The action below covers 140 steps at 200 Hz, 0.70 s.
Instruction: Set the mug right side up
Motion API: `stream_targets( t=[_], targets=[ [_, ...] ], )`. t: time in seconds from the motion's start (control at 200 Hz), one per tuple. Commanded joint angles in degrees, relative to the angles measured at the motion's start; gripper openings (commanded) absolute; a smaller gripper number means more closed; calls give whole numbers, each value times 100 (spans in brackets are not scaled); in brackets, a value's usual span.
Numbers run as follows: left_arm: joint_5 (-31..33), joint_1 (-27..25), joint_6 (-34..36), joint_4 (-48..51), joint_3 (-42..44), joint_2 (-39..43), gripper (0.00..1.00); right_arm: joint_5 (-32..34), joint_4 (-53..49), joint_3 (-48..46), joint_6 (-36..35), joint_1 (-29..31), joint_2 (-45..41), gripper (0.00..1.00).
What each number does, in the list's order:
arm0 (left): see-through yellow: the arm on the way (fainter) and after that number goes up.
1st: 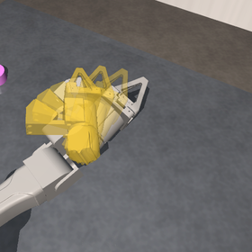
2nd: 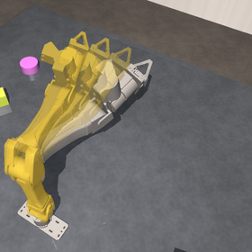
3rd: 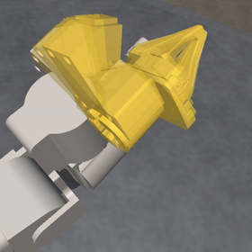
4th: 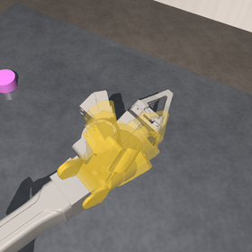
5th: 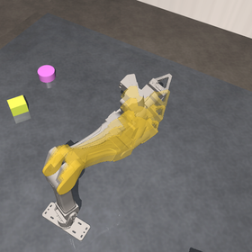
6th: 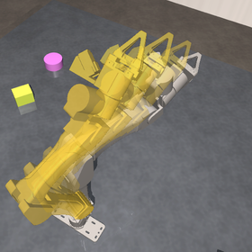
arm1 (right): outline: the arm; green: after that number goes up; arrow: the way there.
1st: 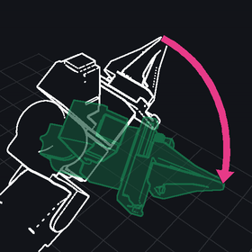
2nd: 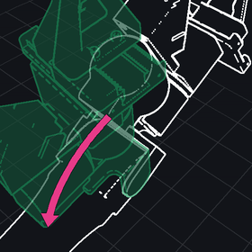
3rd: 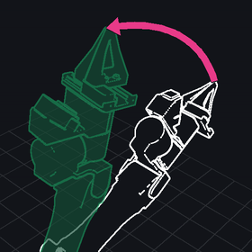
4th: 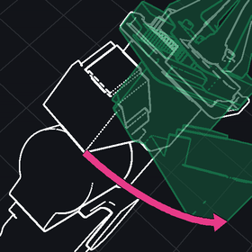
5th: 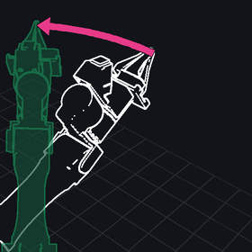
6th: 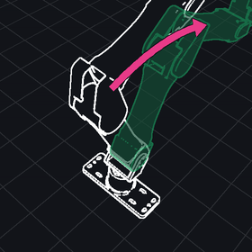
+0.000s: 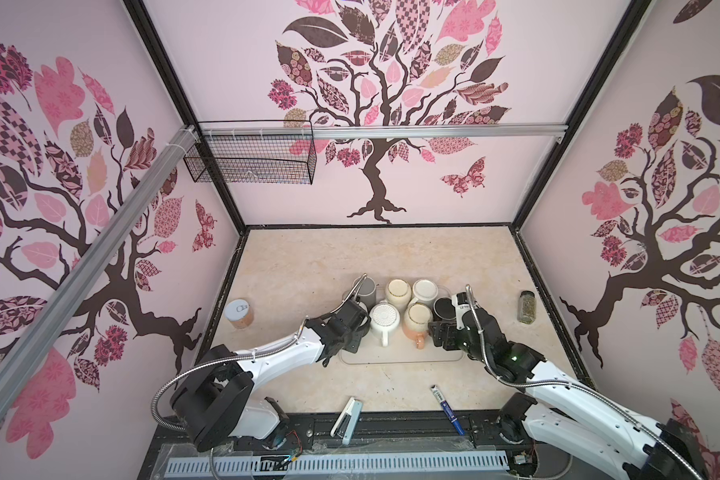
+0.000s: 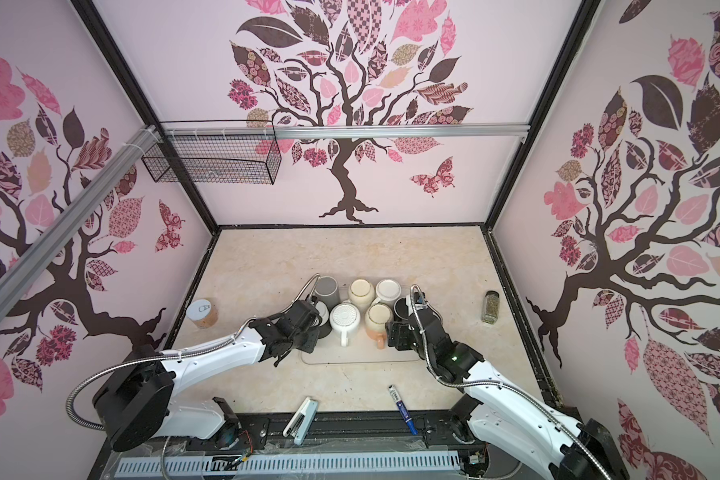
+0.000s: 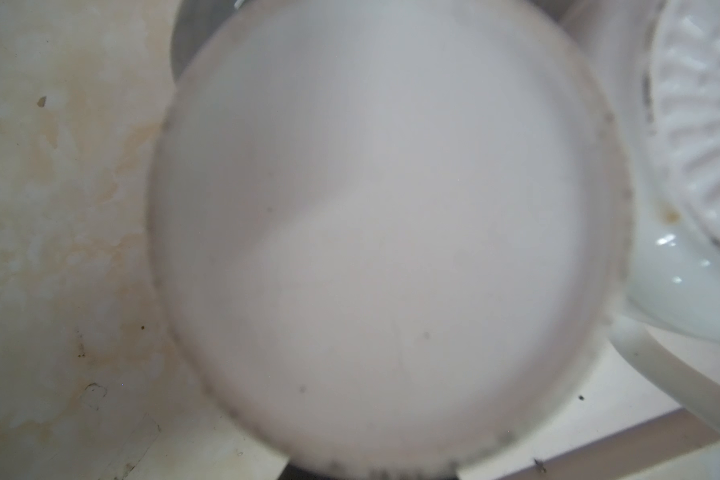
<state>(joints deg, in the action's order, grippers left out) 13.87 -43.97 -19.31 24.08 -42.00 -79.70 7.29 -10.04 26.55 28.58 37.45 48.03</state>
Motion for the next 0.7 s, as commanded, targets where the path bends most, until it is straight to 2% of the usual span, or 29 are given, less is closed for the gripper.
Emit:
stream_targets(
  t=[0.0, 0.125, 0.2, 0.405, 0.695],
  targets=[
    [180, 7, -3, -130, -230, 52, 14, -85, 93, -63, 69, 31, -111, 82],
    [229, 2, 38, -44, -239, 99, 11, -188, 67, -45, 87, 28, -118, 81],
    [256, -33, 67, 7, -247, 125, 0, -276, 57, -19, 148, 30, -128, 81],
    [515, -250, 85, 216, -356, 211, 0, -529, 233, 33, 443, 32, -231, 81],
    [829, -380, 78, 536, -554, 796, 0, -1354, 724, 233, 835, 33, -368, 80]
  ],
)
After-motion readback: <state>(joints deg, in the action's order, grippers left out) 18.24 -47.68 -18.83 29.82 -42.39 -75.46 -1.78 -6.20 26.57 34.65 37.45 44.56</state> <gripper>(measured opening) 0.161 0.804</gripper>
